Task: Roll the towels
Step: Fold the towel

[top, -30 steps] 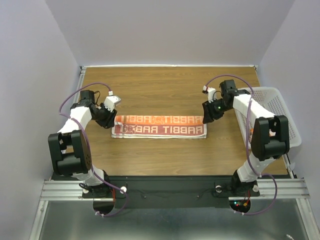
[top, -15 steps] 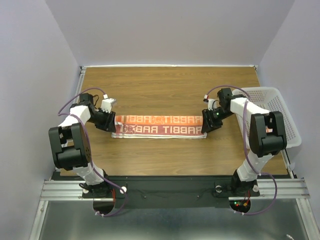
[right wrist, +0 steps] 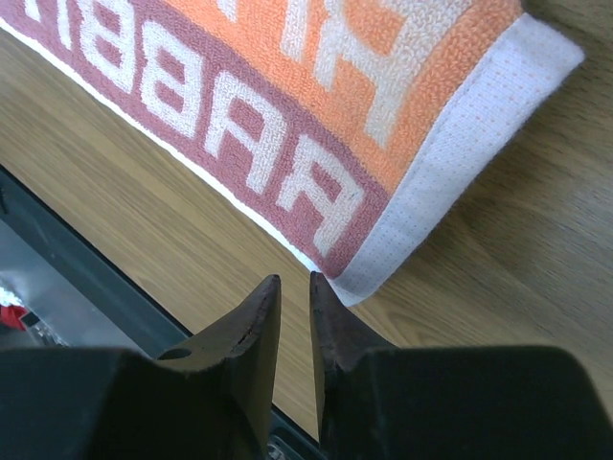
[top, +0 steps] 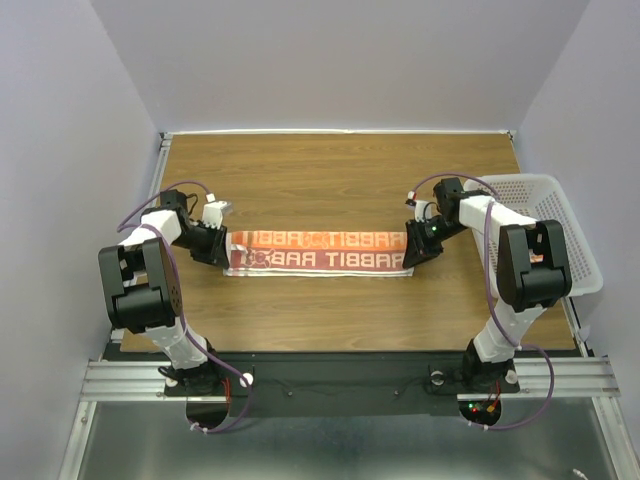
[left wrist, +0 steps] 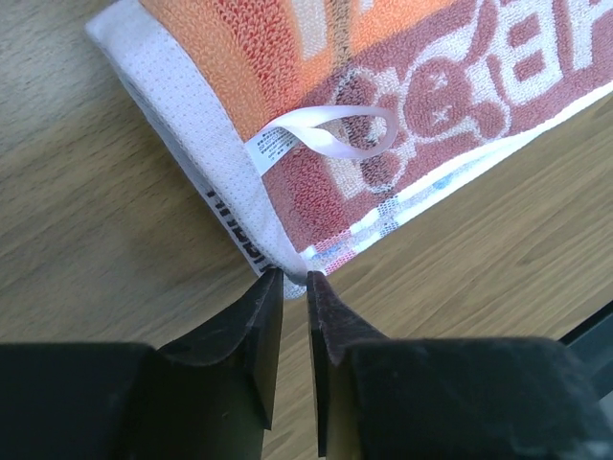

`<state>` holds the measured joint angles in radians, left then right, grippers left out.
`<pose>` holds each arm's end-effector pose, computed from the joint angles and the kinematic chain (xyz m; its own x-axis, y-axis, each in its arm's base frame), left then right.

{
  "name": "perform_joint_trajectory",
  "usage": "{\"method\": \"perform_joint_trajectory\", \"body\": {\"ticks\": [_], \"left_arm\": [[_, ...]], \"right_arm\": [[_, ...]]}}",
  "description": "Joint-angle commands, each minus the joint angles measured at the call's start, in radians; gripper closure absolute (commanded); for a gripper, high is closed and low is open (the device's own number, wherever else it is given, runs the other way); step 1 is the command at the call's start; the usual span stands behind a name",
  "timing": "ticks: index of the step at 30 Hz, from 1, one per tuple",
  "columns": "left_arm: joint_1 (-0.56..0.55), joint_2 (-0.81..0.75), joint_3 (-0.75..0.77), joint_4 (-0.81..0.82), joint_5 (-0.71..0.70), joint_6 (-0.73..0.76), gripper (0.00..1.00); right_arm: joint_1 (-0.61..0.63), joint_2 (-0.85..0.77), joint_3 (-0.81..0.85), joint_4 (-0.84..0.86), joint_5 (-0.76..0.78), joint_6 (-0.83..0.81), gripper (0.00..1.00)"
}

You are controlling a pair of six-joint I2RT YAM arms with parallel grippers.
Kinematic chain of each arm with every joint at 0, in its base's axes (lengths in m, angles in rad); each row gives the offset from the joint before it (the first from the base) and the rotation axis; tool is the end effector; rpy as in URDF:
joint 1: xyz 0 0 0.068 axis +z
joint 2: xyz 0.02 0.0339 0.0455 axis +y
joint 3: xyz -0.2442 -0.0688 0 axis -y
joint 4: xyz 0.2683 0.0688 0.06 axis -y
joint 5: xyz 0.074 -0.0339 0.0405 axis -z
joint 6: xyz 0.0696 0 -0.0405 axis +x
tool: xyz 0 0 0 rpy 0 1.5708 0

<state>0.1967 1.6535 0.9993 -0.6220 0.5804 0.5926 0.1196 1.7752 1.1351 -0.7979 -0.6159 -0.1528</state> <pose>0.3291 0.0267 0.1147 -0.7825 0.3203 -0.5339 0.5181 0.8105 -0.2731 0.3307 0.0802 0.1108 -0.9463 -0.2389 -0.2180 -0.3211 0.7740 0.5458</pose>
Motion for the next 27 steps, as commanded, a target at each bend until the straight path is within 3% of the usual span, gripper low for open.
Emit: {"method": "perform_joint_trajectory", "body": {"ticks": [1, 3, 7, 15, 18, 24, 27], "left_arm": [[0.001, 0.006, 0.042, -0.021, 0.038, -0.008, 0.74], [0.001, 0.012, 0.042, -0.015, 0.027, -0.026, 0.73], [0.003, -0.001, 0.044, -0.005, 0.009, -0.042, 0.57], [0.004, 0.011, 0.044, 0.005, 0.01, -0.069, 0.56], [0.004, 0.034, 0.045, -0.002, 0.033, -0.07, 0.6], [0.004, 0.037, 0.051, -0.013, 0.049, -0.057, 0.8], [0.004, 0.035, 0.055, -0.019, 0.052, -0.054, 0.82]], "right_arm": [[0.003, 0.007, -0.003, 0.02, -0.036, -0.001, 0.76], [0.003, 0.012, -0.005, 0.02, -0.038, 0.001, 0.77], [0.003, 0.004, -0.012, 0.02, -0.035, 0.007, 0.76], [0.002, 0.004, -0.024, 0.022, -0.035, 0.012, 0.73], [0.005, 0.009, -0.024, 0.023, -0.033, 0.012, 0.73], [0.002, 0.016, -0.023, 0.022, -0.038, 0.01, 0.75], [0.002, 0.012, -0.023, 0.017, -0.019, 0.012, 0.71]]}}
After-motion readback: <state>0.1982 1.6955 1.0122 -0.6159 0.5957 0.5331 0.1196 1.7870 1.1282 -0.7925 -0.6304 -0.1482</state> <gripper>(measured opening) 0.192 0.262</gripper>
